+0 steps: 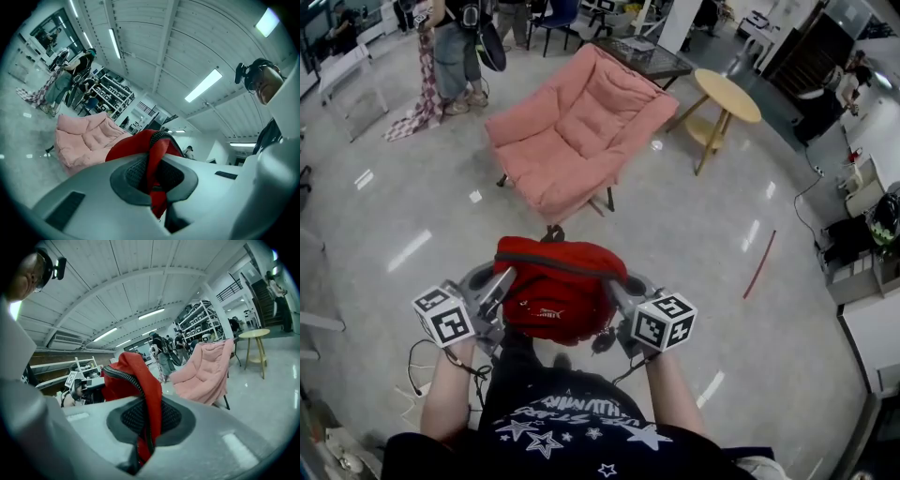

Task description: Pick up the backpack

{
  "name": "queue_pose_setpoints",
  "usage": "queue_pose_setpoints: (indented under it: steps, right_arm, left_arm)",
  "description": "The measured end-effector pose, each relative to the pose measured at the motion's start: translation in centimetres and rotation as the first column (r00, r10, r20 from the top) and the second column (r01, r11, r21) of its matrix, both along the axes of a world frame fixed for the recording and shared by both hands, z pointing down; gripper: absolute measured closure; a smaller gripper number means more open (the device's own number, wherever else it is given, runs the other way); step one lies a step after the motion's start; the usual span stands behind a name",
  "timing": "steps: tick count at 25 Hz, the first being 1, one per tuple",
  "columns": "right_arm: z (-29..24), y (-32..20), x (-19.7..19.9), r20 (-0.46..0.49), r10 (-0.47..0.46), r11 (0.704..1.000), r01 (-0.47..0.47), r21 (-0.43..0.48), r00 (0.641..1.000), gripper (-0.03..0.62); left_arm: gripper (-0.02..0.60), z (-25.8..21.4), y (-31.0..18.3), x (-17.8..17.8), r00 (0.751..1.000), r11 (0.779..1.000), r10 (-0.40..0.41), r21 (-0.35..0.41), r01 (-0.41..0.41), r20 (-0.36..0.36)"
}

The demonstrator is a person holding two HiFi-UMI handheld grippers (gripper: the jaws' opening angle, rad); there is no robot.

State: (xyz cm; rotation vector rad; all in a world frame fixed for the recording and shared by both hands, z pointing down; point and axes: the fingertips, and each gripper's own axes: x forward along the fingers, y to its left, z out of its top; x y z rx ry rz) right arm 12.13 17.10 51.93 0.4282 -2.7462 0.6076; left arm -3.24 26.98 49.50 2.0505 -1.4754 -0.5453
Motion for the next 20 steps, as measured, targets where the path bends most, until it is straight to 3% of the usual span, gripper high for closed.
queue_pose_setpoints:
  steps: [5,20]
  right_arm:
    - [0.8,2.2,2.1,-0.008,-0.038,0.999,0.038,-0.026,0.999,0.576]
    - [-1.1,3.3,2.9,0.045,-0.093,0.996,0.093,0.002,0.995,0.576]
  left_arm:
    - [0.56,0.9,3.0,2.7,0.999,0.999,-0.038,-0.021,0.037,-0.013]
    - [0.56,-2.0,4.7,3.8,0.993,0.993,-0.118,0.024,0.118,0.023]
